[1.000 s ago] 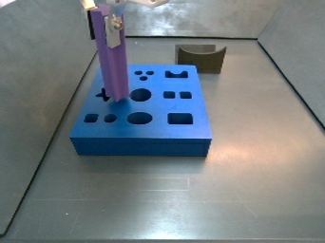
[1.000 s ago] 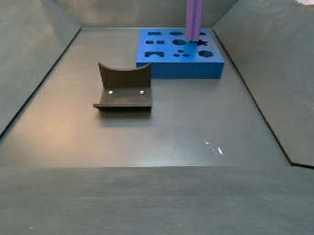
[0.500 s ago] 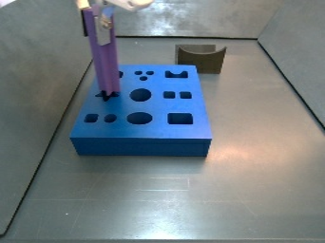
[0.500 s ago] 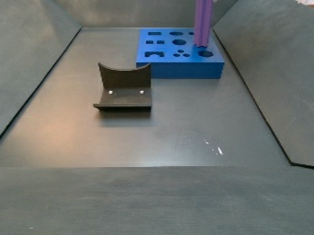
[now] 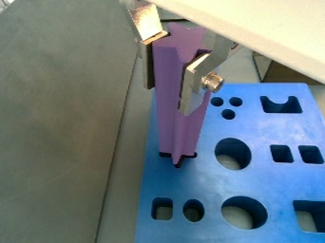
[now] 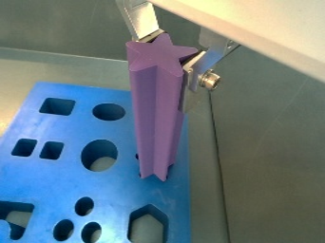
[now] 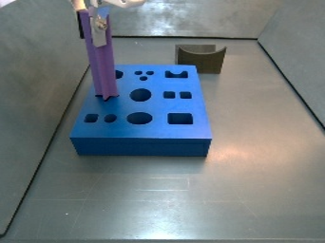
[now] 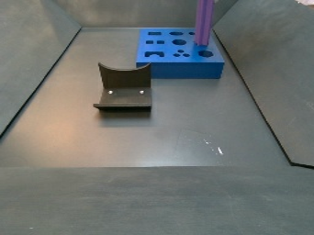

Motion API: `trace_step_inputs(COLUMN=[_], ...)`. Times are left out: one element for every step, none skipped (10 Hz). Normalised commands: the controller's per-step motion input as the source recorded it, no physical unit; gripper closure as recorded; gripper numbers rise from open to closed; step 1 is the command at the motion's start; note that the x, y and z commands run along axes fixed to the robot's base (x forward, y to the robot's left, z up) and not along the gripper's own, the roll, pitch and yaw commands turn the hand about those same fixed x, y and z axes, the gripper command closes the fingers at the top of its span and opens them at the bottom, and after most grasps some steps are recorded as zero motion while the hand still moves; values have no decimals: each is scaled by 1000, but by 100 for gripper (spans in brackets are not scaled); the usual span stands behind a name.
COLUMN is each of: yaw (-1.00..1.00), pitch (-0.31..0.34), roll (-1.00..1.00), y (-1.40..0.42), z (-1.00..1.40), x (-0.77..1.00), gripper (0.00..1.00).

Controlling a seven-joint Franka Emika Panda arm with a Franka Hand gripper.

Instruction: Insert the star object.

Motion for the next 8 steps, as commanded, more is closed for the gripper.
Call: trace_step_inputs(yaw=[0, 0, 0, 0, 0, 0, 0, 0], pitch=[50, 46, 21, 0, 9, 4, 0, -196], roll=[-80, -84, -79, 0, 29, 83, 84, -231], y=[-166, -151, -43, 0, 0, 0, -29, 74], z=[-517, -520, -729, -1000, -1000, -1000, -1000, -269], x=[314, 346, 269, 126, 114, 60, 57, -66], gripper=[100, 100, 100, 100, 100, 100, 100, 100])
